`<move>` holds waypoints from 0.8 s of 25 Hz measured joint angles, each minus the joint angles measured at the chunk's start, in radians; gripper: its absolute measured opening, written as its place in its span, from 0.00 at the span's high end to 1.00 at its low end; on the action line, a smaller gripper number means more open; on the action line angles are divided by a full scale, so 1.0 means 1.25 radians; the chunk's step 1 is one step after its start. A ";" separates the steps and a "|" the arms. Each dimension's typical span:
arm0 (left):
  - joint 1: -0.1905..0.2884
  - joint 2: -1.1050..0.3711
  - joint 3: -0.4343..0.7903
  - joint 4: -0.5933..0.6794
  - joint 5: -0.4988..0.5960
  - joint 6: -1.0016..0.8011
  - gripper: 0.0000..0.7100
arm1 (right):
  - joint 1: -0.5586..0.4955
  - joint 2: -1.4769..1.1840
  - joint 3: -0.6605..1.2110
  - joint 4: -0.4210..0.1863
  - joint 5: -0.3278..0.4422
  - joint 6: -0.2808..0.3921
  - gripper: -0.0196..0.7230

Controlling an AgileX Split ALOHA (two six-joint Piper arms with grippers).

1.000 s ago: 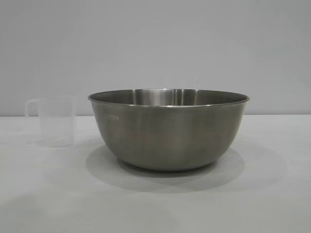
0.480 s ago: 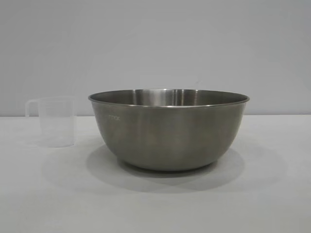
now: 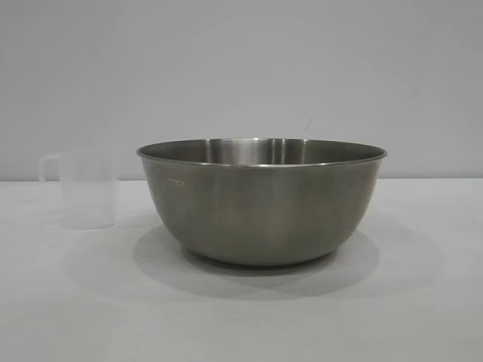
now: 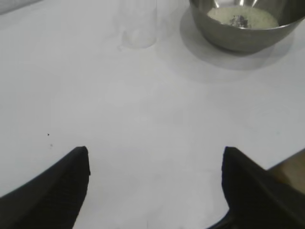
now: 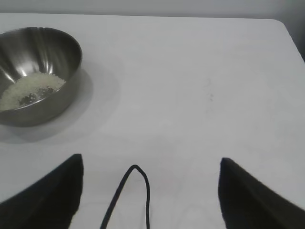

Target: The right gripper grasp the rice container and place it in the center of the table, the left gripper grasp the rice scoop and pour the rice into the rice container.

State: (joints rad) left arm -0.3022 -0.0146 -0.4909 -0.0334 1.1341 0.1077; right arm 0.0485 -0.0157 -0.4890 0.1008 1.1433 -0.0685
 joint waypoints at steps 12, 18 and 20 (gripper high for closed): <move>0.000 -0.002 0.000 0.000 -0.007 -0.001 0.29 | 0.000 0.000 0.000 0.000 0.000 0.000 0.30; 0.000 -0.002 0.000 0.000 -0.008 -0.001 0.29 | 0.000 0.000 0.000 0.000 0.000 0.000 0.30; 0.017 -0.002 0.000 0.000 -0.008 -0.001 0.29 | 0.000 0.000 0.000 0.000 0.000 0.000 0.30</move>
State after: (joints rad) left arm -0.2813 -0.0165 -0.4909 -0.0334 1.1238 0.1061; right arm 0.0485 -0.0157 -0.4890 0.1008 1.1433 -0.0685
